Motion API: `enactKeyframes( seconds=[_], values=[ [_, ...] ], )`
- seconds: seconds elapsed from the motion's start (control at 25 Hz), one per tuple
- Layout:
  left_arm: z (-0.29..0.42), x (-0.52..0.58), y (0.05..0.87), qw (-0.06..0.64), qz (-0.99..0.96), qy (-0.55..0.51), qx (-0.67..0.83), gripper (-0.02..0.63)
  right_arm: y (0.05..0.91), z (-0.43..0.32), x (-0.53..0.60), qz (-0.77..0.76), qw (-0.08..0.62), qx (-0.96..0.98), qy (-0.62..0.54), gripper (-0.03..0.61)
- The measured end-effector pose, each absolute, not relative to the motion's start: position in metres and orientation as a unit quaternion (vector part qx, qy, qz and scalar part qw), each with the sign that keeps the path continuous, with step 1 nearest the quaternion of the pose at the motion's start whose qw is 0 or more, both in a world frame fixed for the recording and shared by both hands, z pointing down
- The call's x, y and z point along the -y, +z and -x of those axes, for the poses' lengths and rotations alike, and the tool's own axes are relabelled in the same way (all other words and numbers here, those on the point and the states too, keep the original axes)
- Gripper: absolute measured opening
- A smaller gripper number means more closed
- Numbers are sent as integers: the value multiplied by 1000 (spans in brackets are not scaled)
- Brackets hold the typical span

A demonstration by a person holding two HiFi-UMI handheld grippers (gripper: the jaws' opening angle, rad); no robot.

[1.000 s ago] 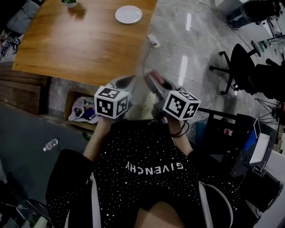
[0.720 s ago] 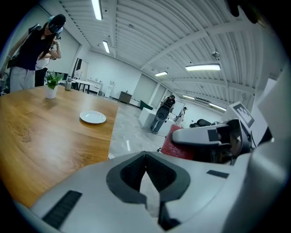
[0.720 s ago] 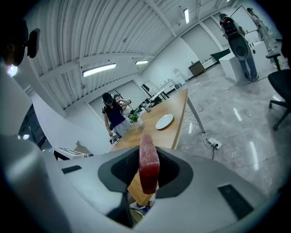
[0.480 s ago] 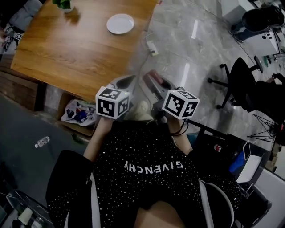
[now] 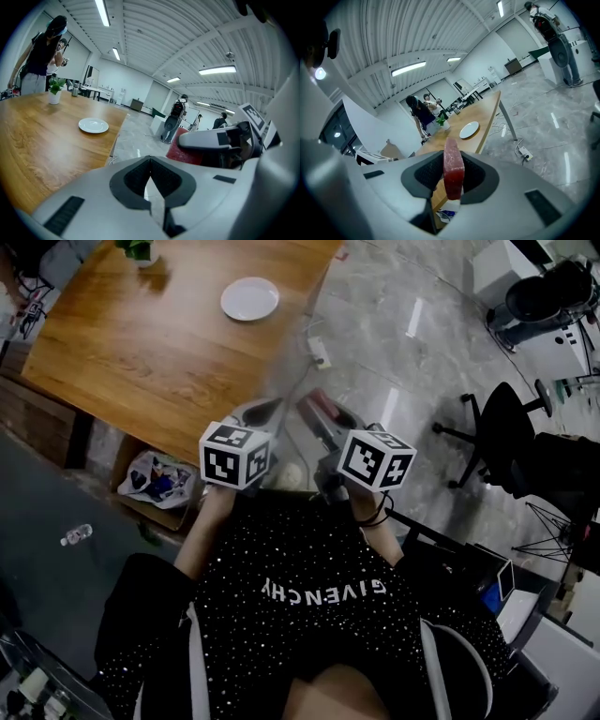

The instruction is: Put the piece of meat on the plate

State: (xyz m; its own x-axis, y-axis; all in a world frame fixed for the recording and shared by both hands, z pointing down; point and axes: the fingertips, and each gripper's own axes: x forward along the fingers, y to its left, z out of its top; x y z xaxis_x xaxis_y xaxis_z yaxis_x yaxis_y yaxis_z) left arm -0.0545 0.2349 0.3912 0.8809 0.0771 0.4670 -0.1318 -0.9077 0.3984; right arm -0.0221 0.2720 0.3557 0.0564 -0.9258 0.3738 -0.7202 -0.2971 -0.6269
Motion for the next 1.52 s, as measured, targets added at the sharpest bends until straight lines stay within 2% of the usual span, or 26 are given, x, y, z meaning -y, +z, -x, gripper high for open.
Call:
enactKeyframes(
  seconds=[0.28, 0.88, 1.52],
  values=[
    [49, -237, 403, 235, -940, 245, 39, 8, 357, 8, -285, 713, 133, -578, -374, 98],
    [39, -234, 409, 229, -939, 254, 43, 8, 363, -7, -281, 711, 138, -577, -377, 98],
    [-39, -152, 409, 245, -932, 259, 67, 8, 367, -83, -194, 688, 108, -593, -404, 98]
  ],
)
